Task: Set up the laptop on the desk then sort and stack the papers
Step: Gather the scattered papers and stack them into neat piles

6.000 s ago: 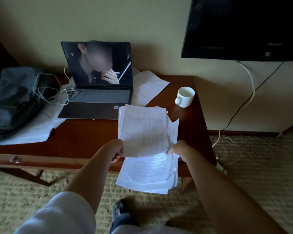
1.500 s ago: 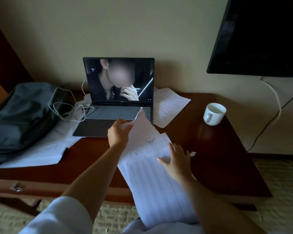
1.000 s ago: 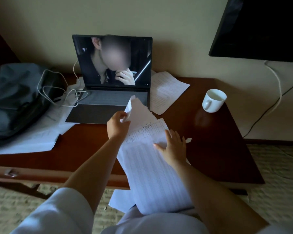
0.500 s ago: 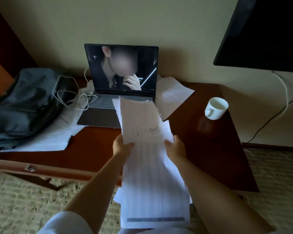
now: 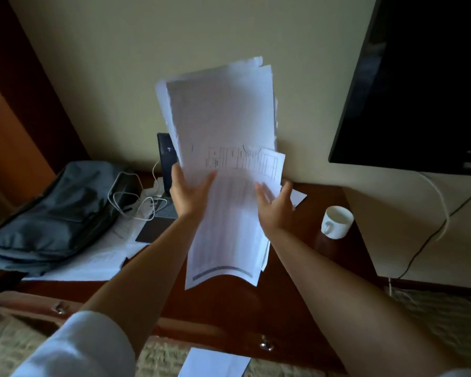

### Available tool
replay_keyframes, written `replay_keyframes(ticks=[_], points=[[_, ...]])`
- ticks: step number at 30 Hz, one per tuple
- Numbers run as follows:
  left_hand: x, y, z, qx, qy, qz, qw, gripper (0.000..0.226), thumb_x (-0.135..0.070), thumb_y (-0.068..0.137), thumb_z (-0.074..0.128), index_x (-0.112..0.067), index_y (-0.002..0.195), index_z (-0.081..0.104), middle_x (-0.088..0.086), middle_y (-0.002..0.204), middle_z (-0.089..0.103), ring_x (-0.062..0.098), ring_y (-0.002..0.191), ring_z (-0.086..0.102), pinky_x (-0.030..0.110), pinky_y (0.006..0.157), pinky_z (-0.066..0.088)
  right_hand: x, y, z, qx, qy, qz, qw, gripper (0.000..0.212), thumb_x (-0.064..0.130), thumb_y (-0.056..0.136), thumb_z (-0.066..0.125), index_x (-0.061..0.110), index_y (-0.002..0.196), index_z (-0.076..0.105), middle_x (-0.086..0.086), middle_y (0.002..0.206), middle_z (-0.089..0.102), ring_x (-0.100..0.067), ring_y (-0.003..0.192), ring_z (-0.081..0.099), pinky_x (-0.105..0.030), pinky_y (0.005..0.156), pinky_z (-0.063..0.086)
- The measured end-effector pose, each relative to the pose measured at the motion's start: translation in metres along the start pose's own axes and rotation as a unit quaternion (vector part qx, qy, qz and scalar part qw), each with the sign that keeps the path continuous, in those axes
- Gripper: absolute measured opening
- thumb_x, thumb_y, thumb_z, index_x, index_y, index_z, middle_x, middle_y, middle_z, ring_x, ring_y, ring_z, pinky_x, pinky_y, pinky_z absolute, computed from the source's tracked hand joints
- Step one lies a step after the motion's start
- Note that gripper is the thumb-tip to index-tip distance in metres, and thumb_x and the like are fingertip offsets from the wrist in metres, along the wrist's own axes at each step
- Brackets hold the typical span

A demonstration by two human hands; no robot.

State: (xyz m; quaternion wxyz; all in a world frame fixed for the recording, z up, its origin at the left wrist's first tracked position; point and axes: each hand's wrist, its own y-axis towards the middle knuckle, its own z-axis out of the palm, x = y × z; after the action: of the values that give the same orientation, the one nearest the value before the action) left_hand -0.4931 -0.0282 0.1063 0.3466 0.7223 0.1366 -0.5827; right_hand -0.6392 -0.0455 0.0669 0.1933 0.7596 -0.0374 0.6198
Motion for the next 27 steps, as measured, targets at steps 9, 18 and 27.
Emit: replay_keyframes(ticks=[9,18,27], points=[[0.064,-0.025,-0.010,0.054,0.090,-0.128,0.986,0.040,-0.015,0.075,0.079,-0.005,0.110,0.061,0.005,0.092,0.062,0.028,0.092,0.065,0.032,0.070,0.055,-0.048,-0.019,0.007,0.039,0.022,0.084,0.995,0.043,0.017,0.090,0.064,0.008,0.127,0.046,-0.005,0.112,0.062,-0.021,0.104,0.061,-0.024,0.081,0.044],[0.058,-0.001,-0.017,0.062,0.016,-0.104,0.993,0.034,-0.033,0.071,0.082,-0.016,0.097,0.067,-0.003,0.084,0.067,0.012,0.075,0.063,0.024,0.066,0.052,-0.035,0.002,0.006,0.021,0.009,0.107,0.994,0.057,0.025,0.088,0.064,0.019,0.138,0.036,0.009,0.107,0.052,-0.014,0.101,0.055,-0.026,0.079,0.041],[0.038,0.017,-0.007,0.061,-0.051,-0.112,0.991,0.048,-0.040,0.095,0.050,-0.020,0.055,0.033,-0.007,0.050,0.032,0.004,0.045,0.030,0.012,0.045,0.029,-0.014,0.017,0.020,0.010,0.016,0.074,0.997,0.046,0.022,0.096,0.049,0.020,0.140,0.033,0.012,0.117,0.045,-0.007,0.104,0.048,-0.026,0.082,0.037]])
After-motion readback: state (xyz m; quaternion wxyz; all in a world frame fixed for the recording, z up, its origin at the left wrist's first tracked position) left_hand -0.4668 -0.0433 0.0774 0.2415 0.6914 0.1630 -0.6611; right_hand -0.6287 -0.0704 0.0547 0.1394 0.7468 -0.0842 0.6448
